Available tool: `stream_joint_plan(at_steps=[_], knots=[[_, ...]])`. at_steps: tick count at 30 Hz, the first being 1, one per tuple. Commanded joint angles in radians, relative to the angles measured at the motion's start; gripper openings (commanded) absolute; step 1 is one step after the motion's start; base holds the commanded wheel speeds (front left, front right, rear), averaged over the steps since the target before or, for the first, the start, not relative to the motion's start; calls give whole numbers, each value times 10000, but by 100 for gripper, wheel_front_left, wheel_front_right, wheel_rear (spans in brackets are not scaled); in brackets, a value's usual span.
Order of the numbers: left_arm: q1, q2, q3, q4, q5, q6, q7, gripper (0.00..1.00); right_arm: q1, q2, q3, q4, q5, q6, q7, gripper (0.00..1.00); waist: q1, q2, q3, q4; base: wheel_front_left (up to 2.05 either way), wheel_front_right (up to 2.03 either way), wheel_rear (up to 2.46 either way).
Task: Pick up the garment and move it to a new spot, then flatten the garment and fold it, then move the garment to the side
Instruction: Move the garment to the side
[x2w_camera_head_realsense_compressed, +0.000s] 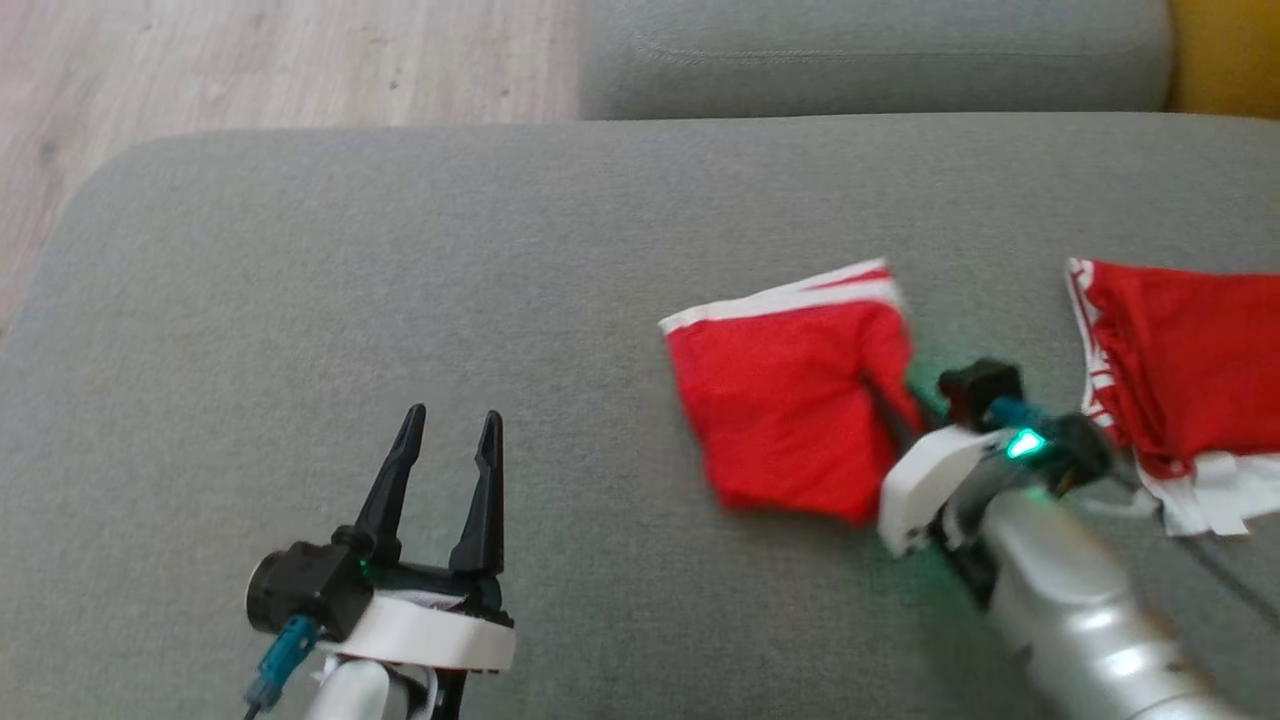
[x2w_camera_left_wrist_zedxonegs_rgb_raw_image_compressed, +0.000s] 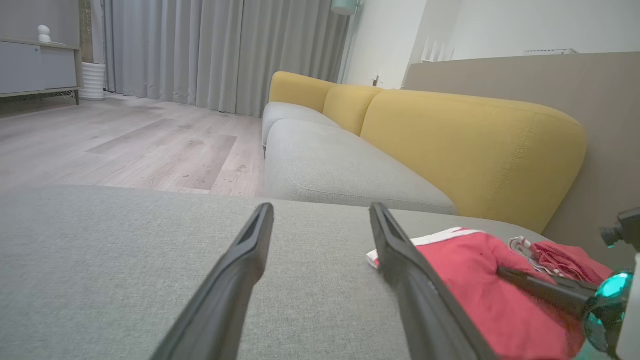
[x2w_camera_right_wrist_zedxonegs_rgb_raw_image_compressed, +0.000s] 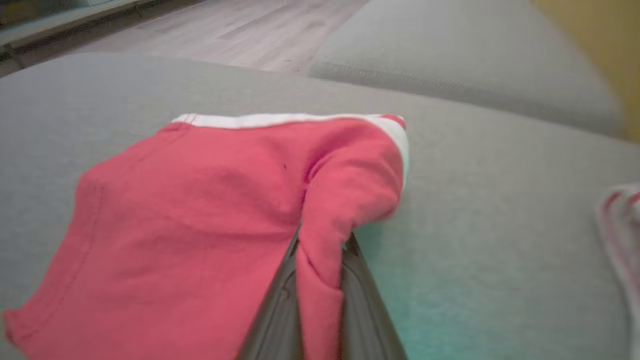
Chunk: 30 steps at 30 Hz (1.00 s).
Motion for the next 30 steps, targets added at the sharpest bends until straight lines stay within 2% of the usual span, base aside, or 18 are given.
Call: stream_joint_plan(at_steps=[1,5,10,23,28,30], knots=[[-242,16,333,-297,-38,25,-80,100,-389,-243,62,-296,-298,-7,-201,0,-1,0,-130,-178,0,0,0],[-154,16,364,-325,-64,45,-80,100,-501,-1121,10,-651,-1069,-7,-187,0,-1,0,-305,-472,0,0,0],[-111,16,341,-375,-100,52,-80,100,-581,-2412,360,-1119,-1225,-7,297,0,-1,0,-340,-697,0,0,0],[-420,16,227,-429,-8,-36,-80,100,-890,-5967,2598,-2090,668,-7,2009,0,-1,0,468,-662,0,0,0],[-687,16,180,-428,17,-90,-80,100,-1328,-6995,2947,-2112,993,-7,2326,0,-1,0,923,-491,0,0,0],[-744,16,181,-431,11,-97,-80,100,-1398,-7112,2961,-2068,1039,-7,2391,0,-1,0,1005,-464,0,0,0]])
